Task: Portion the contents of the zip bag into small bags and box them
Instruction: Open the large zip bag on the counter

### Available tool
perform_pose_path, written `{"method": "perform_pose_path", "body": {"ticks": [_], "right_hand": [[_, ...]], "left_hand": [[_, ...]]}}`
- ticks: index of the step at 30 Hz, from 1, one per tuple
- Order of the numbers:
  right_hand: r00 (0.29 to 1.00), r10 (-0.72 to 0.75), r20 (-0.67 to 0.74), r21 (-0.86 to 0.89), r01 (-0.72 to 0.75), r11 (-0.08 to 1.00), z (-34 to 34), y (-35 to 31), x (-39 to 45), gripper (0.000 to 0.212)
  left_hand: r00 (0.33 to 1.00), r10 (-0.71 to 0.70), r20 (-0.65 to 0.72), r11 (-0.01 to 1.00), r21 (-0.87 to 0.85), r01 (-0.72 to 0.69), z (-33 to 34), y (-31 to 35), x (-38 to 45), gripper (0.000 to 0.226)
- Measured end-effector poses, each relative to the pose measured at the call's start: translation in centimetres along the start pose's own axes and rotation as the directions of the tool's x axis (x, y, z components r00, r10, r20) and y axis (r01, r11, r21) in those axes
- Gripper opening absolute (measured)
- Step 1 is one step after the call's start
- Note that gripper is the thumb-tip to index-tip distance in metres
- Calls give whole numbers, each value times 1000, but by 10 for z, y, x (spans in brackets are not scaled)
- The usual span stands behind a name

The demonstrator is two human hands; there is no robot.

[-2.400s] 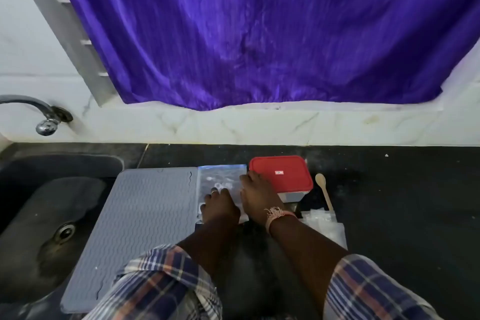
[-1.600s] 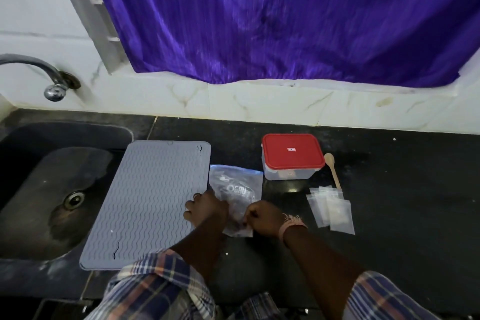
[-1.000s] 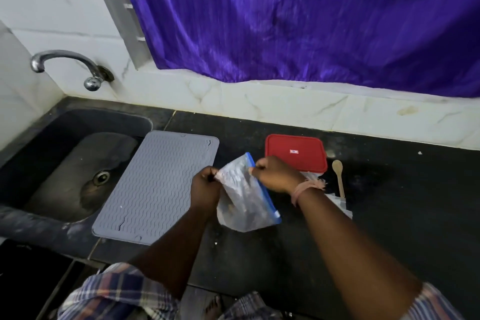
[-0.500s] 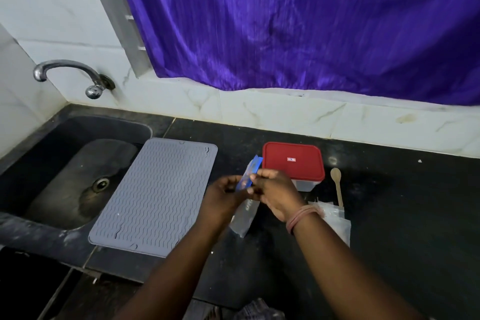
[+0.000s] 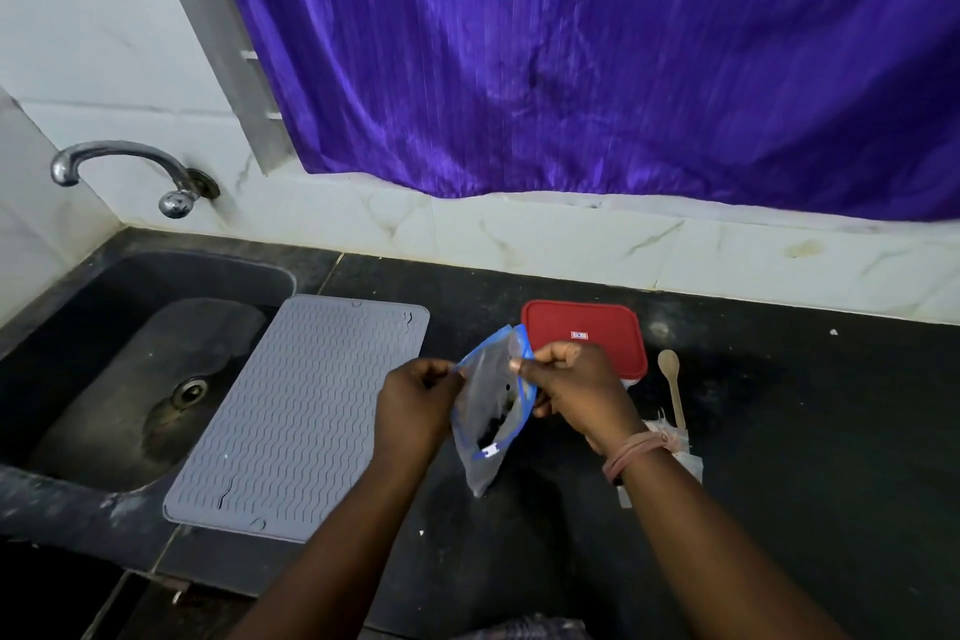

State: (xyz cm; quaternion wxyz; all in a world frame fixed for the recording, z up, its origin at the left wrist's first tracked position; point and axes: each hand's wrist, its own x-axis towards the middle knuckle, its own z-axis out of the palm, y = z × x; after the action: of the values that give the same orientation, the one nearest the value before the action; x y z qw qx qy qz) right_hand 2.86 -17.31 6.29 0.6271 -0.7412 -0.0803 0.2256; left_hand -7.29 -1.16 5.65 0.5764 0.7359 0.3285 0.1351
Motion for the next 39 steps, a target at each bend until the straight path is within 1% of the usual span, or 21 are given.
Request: {"method": "perform_pose_path", "body": {"ticks": [2, 4, 5, 7, 11, 13, 16, 19, 20, 22, 24, 26, 28, 29, 30, 31, 32, 33, 34, 36, 39], "right_hand": [[998, 51, 39, 88, -54, 995, 5, -1, 3, 24], [994, 90, 63, 154, -99, 983, 13, -1, 5, 20], [994, 93, 61, 163, -102, 981, 18, -1, 7, 21], [993, 103, 59, 166, -112, 980, 22, 0, 10, 22], [995, 85, 47, 105, -89, 990, 13, -10, 17, 21], [996, 77, 37, 15, -78, 997, 7, -13, 22, 21], [1000, -23, 1, -316, 22, 949, -1, -13, 24, 18], [985, -160, -62, -598, 92, 796, -13, -5, 20, 17], [978, -186, -90, -632, 88, 770, -16, -3, 18, 15], [970, -203, -138, -680, 56, 731, -17, 2, 16, 9], [979, -72, -192, -586, -55, 809, -9, 7, 17, 9], [968, 182, -176, -198, -216, 956, 5, 14, 20, 15], [915, 403, -27, 185, -392, 901, 13, 17, 23, 21], [891, 442, 100, 303, -451, 840, 12, 18, 24, 24], [865, 446, 230, 389, -501, 773, 7, 19, 23, 28], [834, 432, 344, 460, -551, 696, 2, 20, 22, 30], [798, 412, 440, 502, -599, 624, -5, 23, 20, 33], [771, 399, 496, 513, -631, 582, -11, 27, 18, 36], [750, 402, 525, 504, -655, 563, -15, 31, 16, 39], [737, 416, 532, 503, -671, 546, -16, 42, 12, 44], [787, 384, 483, 588, -616, 524, -7, 48, 12, 37]], "left_hand": [[984, 1, 177, 1000, -30, 4, 7, 12, 1, 15], [929, -29, 370, 1000, 0, 31, 17, 19, 2, 29], [914, -17, 406, 1000, 8, 16, 22, 19, 4, 37], [918, 2, 396, 1000, -6, 1, 25, 15, 10, 46], [939, -47, 341, 996, -54, 70, 14, 20, 21, 10], [950, -70, 304, 997, -17, 78, 10, 22, 24, 7], [990, -29, 135, 981, 195, 2, 7, 23, 28, 10], [985, 167, -41, 881, 454, -131, 2, 27, 24, 16], [978, 206, -44, 843, 515, -155, 2, 25, 24, 26], [981, 191, 37, 790, 587, -177, 7, 23, 23, 42], [978, 105, 180, 813, 551, -189, 13, 24, 23, 42], [938, -70, 340, 906, 415, -83, 23, 27, 19, 39], [859, -263, 440, 959, 220, 181, 27, 29, 15, 33], [809, -346, 475, 934, 96, 343, 27, 27, 15, 30], [759, -408, 508, 869, -40, 494, 24, 22, 19, 28], [702, -462, 541, 753, -179, 634, 19, 17, 24, 26], [635, -512, 579, 592, -298, 749, 13, 12, 30, 25], [574, -545, 610, 442, -373, 816, 7, 8, 35, 24], [536, -565, 627, 348, -408, 844, 4, 5, 38, 25], [510, -587, 628, 295, -421, 858, 6, 2, 37, 31], [530, -563, 634, 295, -444, 846, 18, -4, 29, 40]]}}
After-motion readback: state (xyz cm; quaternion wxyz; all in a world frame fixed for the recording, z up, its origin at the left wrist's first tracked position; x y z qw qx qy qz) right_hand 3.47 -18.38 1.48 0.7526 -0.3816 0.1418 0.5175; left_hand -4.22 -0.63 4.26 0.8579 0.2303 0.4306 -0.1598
